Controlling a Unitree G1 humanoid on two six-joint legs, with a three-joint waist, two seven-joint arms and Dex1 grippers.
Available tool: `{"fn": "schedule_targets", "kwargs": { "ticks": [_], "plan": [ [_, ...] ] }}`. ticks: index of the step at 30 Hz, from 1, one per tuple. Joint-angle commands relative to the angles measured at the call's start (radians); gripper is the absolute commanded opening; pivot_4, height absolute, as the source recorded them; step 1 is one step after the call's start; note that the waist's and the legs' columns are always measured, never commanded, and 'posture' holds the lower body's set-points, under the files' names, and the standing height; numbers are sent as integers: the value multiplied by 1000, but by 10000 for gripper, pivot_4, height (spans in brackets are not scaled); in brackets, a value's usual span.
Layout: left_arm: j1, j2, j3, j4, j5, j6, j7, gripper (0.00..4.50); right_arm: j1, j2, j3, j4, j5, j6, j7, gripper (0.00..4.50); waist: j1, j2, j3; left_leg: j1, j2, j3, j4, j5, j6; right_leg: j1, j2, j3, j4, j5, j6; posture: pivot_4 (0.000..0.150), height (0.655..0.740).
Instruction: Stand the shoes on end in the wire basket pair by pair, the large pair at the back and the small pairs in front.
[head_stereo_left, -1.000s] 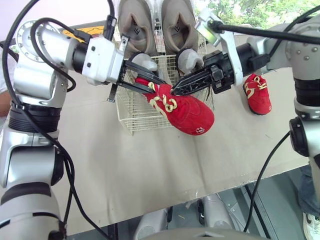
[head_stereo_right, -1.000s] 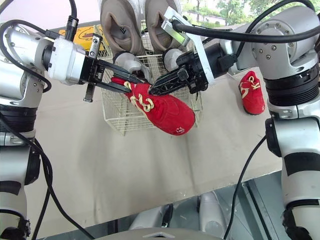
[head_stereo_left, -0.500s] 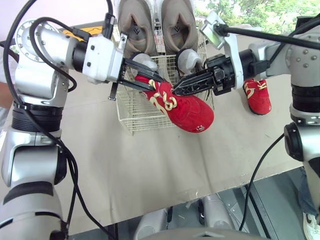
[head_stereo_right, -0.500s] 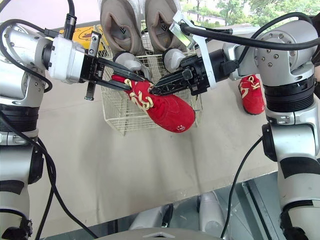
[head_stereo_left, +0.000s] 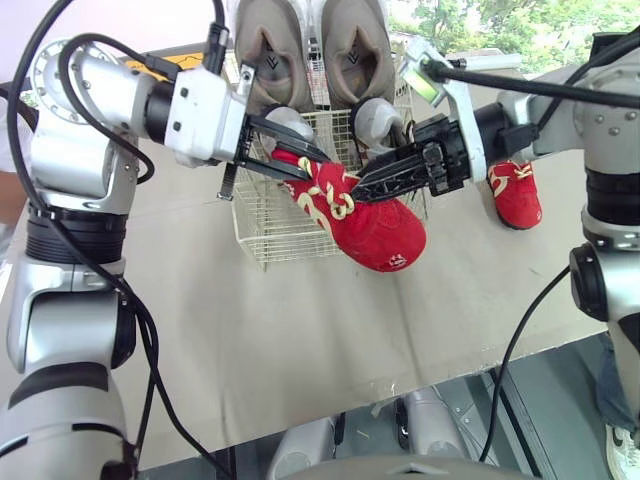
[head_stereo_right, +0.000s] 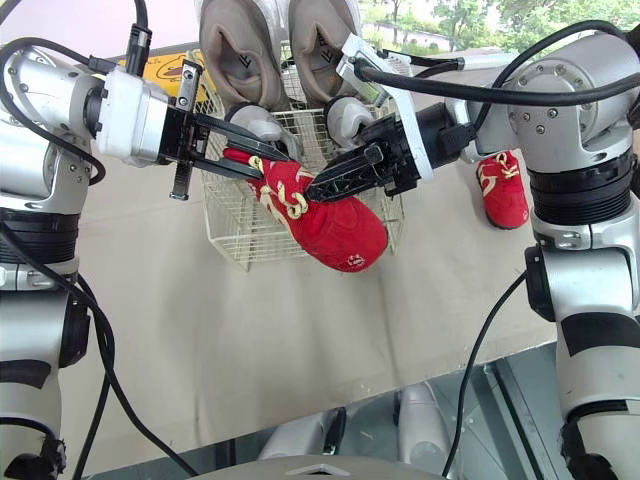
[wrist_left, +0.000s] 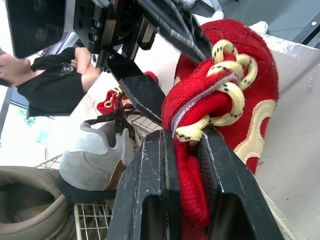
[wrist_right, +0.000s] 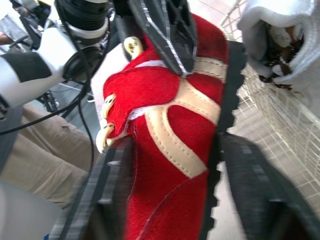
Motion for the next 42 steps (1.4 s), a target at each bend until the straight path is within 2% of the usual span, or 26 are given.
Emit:
{"fn": "schedule_targets", "kwargs": {
  "ticks": [1, 2, 7, 9, 10, 13, 15, 18, 20, 23, 24, 27, 30, 32, 35, 40, 42],
  "plan": [
    [-29, -1, 70, -24, -23, -6, 6, 2777, 5, 14, 12, -22, 15, 30, -2, 3547, 0, 0, 0, 0, 0, 0, 0, 0, 0, 0, 0, 0, 0, 0, 0, 1500, 7400],
    [-28, -2, 71, -25, -22, -6, 7, 2777, 7, 17, 10, -20, 17, 32, -2, 262, 0, 0, 0, 0, 0, 0, 0, 0, 0, 0, 0, 0, 0, 0, 0, 1500, 7400],
    [-11, 13, 77, -37, -35, 37, 12, 2777, 21, 23, -8, -16, 13, 10, -2, 262, 0, 0, 0, 0, 0, 0, 0, 0, 0, 0, 0, 0, 0, 0, 0, 1500, 7400],
    [8, 34, 93, -61, -79, 153, 39, 12790, 31, 19, -24, -23, 15, -4, 1, 0, -3, 0, 0, 0, 0, 0, 0, 0, 0, 0, 0, 0, 0, 0, 0, 1500, 7400],
    [16, 39, 110, -75, -110, 228, 71, 15538, 38, 20, -40, -30, 20, -16, 3, 0, -4, 0, 0, 0, 0, 0, 0, 0, 0, 0, 0, 1, 0, 0, 0, 1500, 7400],
    [33, 95, 193, -105, -290, 628, 198, 29472, 59, 21, -98, -45, 43, -30, 1, 0, -9, 0, 0, 0, 0, 0, 0, 0, 0, 0, 0, 1, 0, 0, 0, 1500, 7400],
    [68, 171, 245, -94, -391, 863, 220, 38244, 72, 26, -143, -52, 64, -25, -6, 0, -14, 0, 0, 0, 0, 0, 0, 0, 0, 0, 0, 1, 1, 0, 0, 1500, 7400],
    [145, 263, 355, -87, -573, 1181, 266, 38244, 110, 47, -196, -86, 73, -47, -45, 0, -17, 0, 0, 3, 0, 0, -1, 0, 0, 0, 2, 2, 2, 0, 0, 1500, 7400],
    [252, 288, 457, -126, -663, 1318, 333, 38244, 142, 72, -242, -118, 86, -54, -83, 0, -18, 0, 0, 3, 0, -1, -1, 0, 0, -1, 3, 2, 2, 0, 0, 1500, 7400],
    [474, 261, 601, -274, -779, 1454, 458, 38244, 185, 118, -302, -169, 112, -64, -134, 0, -16, 1, -1, 4, 0, -1, -2, 0, 0, 0, 3, 3, 1, 0, 0, 1500, 7400],
    [538, 217, 639, -320, -824, 1468, 529, 38244, 193, 135, -318, -177, 118, -65, -158, 0, -13, 1, -1, 4, 0, -1, -1, 0, 0, 0, 2, 5, 2, 0, 0, 1500, 7400],
    [677, 74, 669, -419, -1070, 1430, 813, 38244, 217, 178, -341, -208, 128, -84, -213, 0, -2, 1, -1, 4, 0, -2, -1, 0, 0, 0, 3, 6, 1, 1, -1, 1500, 7400],
    [751, 12, 649, -504, -1176, 1354, 983, 38244, 219, 204, -357, -212, 140, -81, -252, 0, 3, 0, -1, 4, 0, -2, -1, 0, 0, 1, 2, 6, 1, 3, -1, 1500, 7400],
    [764, -72, 613, -525, -1267, 1243, 1153, 38244, 222, 216, -361, -226, 155, -84, -272, 0, 9, 1, -2, 5, -1, -1, -1, 0, 0, 1, 2, 7, 1, 3, -1, 1500, 7400],
    [778, -137, 571, -562, -1304, 1152, 1292, 38244, 231, 231, -374, -243, 178, -86, -304, 0, 18, 2, -2, 6, -1, 1, -1, 0, 0, 1, 2, 10, 1, 3, -1, 1500, 7400],
    [780, -193, 501, -616, -1315, 1051, 1414, 38244, 250, 249, -388, -263, 214, -87, -360, 0, 18, 2, -2, 6, -1, 2, -1, 0, 0, 1, 3, 12, 1, 4, -1, 1500, 7400],
    [771, -228, 466, -630, -1308, 1009, 1457, 33149, 263, 263, -396, -280, 232, -90, -385, 0, 18, 2, -3, 6, -1, 3, -1, 0, 0, 1, 3, 12, 1, 4, -1, 1500, 7400]
  ]
}}
